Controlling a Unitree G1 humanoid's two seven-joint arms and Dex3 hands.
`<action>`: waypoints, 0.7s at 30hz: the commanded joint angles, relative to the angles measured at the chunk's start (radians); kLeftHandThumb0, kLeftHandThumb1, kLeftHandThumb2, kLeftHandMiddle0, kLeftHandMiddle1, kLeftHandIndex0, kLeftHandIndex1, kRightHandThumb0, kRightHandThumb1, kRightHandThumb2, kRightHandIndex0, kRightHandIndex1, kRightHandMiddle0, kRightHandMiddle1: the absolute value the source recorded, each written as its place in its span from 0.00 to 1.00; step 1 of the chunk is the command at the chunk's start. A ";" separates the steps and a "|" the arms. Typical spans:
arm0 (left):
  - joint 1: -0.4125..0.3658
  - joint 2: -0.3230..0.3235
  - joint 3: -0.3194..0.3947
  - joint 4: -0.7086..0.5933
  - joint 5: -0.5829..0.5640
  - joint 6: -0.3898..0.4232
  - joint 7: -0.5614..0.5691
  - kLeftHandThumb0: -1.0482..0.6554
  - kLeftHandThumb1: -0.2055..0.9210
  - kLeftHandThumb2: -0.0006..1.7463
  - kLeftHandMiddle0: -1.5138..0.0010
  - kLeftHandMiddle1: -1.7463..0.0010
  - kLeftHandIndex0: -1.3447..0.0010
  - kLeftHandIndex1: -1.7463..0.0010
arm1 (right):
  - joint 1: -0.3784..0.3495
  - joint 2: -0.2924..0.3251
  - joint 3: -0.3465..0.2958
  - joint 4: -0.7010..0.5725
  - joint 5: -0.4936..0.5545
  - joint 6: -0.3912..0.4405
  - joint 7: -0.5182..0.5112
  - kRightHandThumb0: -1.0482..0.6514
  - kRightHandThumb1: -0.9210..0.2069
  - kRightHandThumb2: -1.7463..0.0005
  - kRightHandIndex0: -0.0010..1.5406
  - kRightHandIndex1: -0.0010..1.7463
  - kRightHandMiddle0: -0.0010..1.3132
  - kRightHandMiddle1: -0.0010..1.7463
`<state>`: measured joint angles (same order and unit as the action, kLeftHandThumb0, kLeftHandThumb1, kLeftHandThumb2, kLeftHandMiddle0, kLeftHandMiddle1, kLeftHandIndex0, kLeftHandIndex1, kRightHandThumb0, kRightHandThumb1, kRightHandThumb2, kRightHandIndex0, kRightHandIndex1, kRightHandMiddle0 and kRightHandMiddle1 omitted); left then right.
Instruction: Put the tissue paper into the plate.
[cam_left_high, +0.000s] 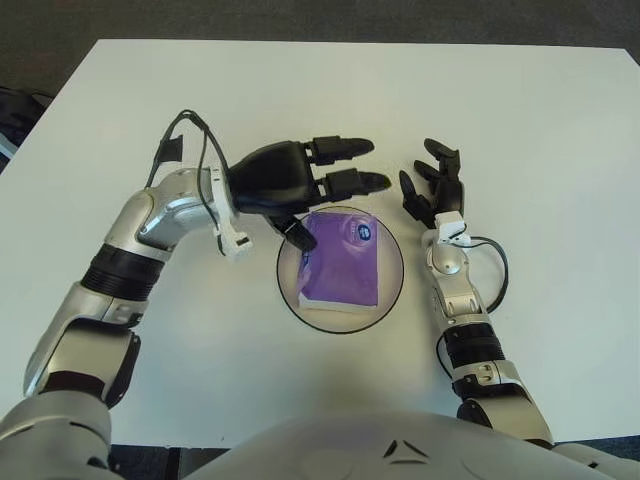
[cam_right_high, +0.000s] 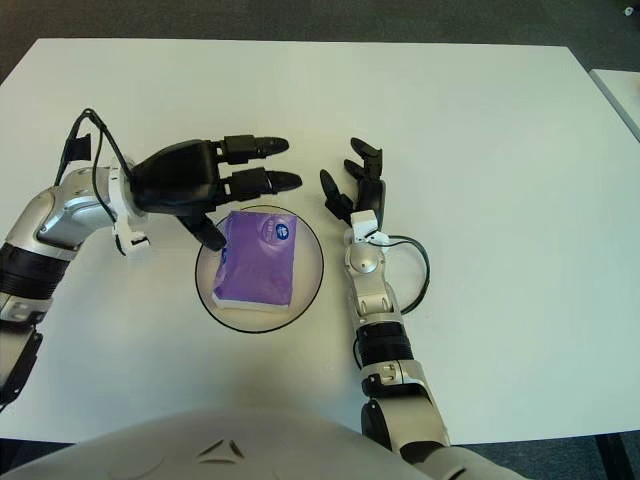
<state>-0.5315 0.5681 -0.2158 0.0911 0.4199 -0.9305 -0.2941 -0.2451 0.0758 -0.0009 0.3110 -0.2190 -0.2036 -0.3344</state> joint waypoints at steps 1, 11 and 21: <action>0.040 -0.022 0.025 0.054 -0.083 0.015 0.026 0.08 1.00 0.53 0.95 1.00 1.00 0.77 | 0.097 0.002 -0.008 0.078 0.027 0.086 0.025 0.22 0.00 0.73 0.18 0.33 0.00 0.47; 0.051 -0.105 0.045 0.110 -0.289 0.060 0.017 0.13 1.00 0.45 0.94 0.99 1.00 0.83 | 0.098 0.003 -0.012 0.083 0.035 0.073 0.036 0.25 0.00 0.74 0.17 0.33 0.00 0.47; 0.084 -0.164 0.111 0.118 -0.314 0.205 0.051 0.16 1.00 0.41 0.93 0.99 1.00 0.89 | 0.101 0.004 -0.018 0.081 0.050 0.072 0.057 0.29 0.03 0.74 0.17 0.31 0.00 0.45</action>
<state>-0.4770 0.4177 -0.1350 0.1981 0.1062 -0.7779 -0.2679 -0.2439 0.0742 -0.0093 0.3110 -0.2046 -0.2110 -0.3018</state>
